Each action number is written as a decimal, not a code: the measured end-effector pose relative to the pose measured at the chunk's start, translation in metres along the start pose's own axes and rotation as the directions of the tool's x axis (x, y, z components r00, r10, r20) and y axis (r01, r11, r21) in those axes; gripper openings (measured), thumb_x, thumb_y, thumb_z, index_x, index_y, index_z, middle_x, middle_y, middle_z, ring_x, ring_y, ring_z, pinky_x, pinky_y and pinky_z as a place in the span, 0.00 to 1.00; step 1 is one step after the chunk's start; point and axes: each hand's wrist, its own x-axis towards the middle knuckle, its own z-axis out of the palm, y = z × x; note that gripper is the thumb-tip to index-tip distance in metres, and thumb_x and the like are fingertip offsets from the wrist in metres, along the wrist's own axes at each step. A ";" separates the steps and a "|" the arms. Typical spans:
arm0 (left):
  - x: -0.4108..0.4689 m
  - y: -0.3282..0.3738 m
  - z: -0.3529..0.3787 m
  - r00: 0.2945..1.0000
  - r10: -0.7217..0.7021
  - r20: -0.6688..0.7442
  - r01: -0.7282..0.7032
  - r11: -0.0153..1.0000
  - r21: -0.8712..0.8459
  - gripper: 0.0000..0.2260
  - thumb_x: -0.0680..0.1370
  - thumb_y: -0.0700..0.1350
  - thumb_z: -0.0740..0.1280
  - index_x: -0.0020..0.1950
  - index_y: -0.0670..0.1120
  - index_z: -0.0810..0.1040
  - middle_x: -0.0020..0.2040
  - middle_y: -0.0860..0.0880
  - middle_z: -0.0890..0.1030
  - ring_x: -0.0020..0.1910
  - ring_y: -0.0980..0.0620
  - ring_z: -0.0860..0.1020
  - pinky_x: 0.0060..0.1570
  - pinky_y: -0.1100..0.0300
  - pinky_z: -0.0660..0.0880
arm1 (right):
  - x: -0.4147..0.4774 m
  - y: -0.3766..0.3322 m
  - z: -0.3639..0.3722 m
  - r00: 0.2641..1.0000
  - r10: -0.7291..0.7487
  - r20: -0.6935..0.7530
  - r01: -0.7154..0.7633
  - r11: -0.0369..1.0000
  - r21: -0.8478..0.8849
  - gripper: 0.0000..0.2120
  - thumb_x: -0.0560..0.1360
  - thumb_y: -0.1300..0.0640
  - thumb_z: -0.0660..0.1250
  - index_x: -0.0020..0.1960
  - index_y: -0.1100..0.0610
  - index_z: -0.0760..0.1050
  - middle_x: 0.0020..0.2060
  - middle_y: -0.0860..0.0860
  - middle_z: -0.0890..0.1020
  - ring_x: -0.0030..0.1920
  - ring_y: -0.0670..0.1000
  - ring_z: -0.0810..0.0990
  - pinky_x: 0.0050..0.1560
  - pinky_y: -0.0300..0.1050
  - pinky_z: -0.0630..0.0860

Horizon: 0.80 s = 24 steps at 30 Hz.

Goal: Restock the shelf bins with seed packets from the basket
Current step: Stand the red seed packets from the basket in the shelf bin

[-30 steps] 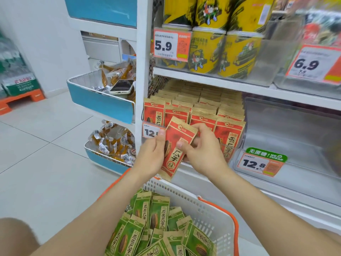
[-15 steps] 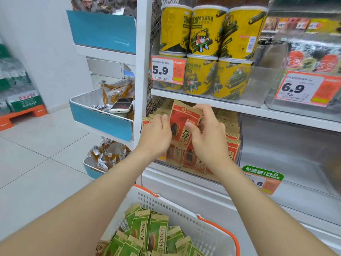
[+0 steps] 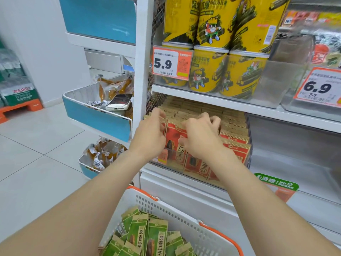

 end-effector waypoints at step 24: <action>-0.001 -0.003 0.010 0.969 0.242 0.044 -0.244 0.914 0.323 0.21 0.80 0.42 0.65 0.72 0.55 0.68 0.59 0.48 0.69 0.47 0.45 0.77 0.40 0.47 0.78 | 0.017 0.021 -0.017 0.989 -0.080 0.125 0.010 0.879 0.478 0.18 0.80 0.55 0.57 0.52 0.66 0.81 0.25 0.49 0.69 0.26 0.47 0.64 0.35 0.46 0.69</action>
